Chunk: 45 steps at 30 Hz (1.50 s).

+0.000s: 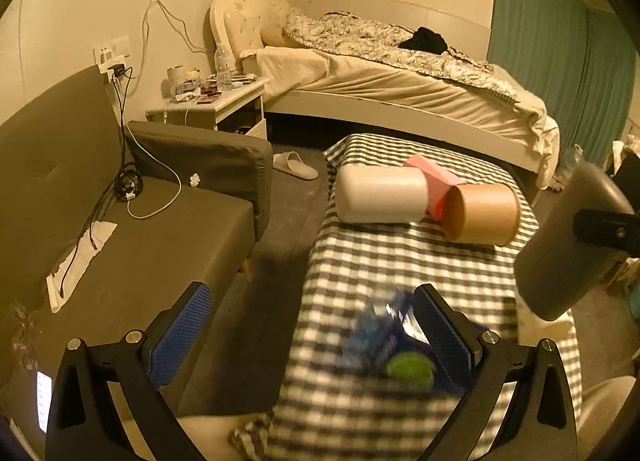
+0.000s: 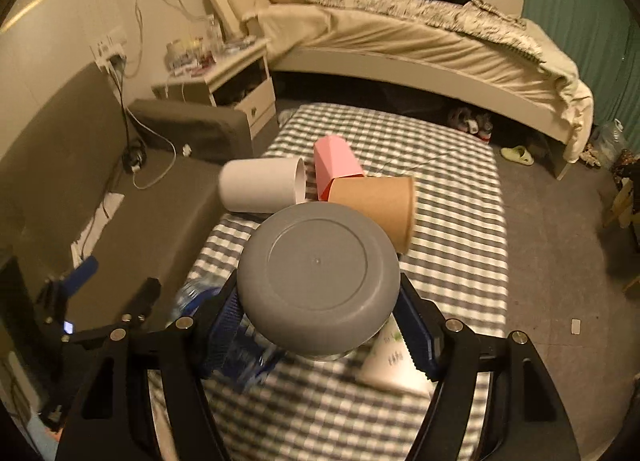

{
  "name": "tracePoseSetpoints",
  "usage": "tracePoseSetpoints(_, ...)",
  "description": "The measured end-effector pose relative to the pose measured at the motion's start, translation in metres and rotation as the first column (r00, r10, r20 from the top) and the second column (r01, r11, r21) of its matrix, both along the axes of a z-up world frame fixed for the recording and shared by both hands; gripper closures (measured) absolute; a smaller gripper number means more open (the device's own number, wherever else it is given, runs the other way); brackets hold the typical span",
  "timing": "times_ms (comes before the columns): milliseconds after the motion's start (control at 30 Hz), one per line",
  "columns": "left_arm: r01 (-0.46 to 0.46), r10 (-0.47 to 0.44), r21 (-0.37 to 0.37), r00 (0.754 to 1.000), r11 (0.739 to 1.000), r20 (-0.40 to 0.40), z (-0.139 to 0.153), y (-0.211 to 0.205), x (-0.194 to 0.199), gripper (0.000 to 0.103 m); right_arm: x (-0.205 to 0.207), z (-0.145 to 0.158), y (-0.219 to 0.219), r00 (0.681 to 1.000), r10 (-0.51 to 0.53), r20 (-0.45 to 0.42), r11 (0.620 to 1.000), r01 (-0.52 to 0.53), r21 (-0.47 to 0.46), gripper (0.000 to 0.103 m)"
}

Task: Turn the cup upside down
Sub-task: 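Lift the gray cup and rotate it toward the left tool, then grasp the gray cup with the left tool while the right tool releases it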

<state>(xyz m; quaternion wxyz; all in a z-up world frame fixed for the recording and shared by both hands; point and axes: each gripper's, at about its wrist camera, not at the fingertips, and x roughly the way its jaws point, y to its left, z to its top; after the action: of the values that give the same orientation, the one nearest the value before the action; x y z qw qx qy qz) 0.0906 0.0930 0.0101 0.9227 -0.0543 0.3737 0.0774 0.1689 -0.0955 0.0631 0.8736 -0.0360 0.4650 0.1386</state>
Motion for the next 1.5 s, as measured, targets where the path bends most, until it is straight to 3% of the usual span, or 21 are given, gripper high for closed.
tracePoseSetpoints(100,0.006,-0.006,0.011,1.000,1.000,0.006,0.001,-0.006,-0.019,0.000,-0.030,0.014,-0.009,1.000,-0.014,0.012,1.000,0.014,-0.010,0.032)
tracePoseSetpoints(233,0.010,-0.011,0.023,1.000,1.000,0.008,-0.001,-0.010,-0.036,0.000,-0.070,0.011,-0.019,0.999,-0.014,-0.040,1.000,0.013,-0.019,0.032)
tracePoseSetpoints(400,0.010,-0.010,0.030,1.000,1.000,0.004,-0.005,-0.008,-0.044,0.000,-0.113,-0.031,-0.017,0.985,0.011,-0.172,1.000,-0.014,-0.018,0.032)
tracePoseSetpoints(567,-0.002,0.002,0.009,1.000,1.000,-0.008,-0.010,0.000,-0.043,0.000,-0.106,-0.079,-0.014,0.955,-0.001,-0.298,0.999,0.011,0.031,0.032)
tracePoseSetpoints(733,-0.012,0.012,-0.016,0.999,1.000,-0.039,-0.019,0.007,-0.036,0.000,-0.078,-0.083,-0.007,0.962,-0.023,-0.272,0.999,0.030,0.021,0.032)
tracePoseSetpoints(900,-0.002,0.001,-0.015,0.998,1.000,-0.057,-0.025,0.005,-0.031,0.000,-0.045,-0.107,-0.001,0.959,-0.085,-0.272,0.996,0.079,-0.033,0.032)
tracePoseSetpoints(1100,0.030,-0.029,0.013,0.996,0.999,-0.082,-0.030,-0.004,-0.025,0.000,-0.037,-0.122,-0.002,0.961,-0.093,-0.261,0.995,0.082,-0.053,0.032)
tracePoseSetpoints(1200,0.052,-0.049,0.032,0.995,0.998,-0.092,-0.031,-0.010,-0.025,0.000,-0.041,-0.118,-0.004,0.969,-0.070,-0.239,0.997,0.063,-0.036,0.032)
tracePoseSetpoints(1333,0.072,-0.065,0.053,0.990,0.996,-0.128,-0.031,-0.022,-0.027,0.000,-0.055,-0.092,-0.019,0.983,-0.059,-0.171,0.998,0.060,0.004,0.017)
tracePoseSetpoints(1500,0.096,-0.113,-0.084,0.970,0.992,-0.214,-0.024,-0.047,-0.032,0.000,-0.073,-0.064,-0.061,0.987,-0.094,-0.132,0.995,0.098,0.019,0.016)
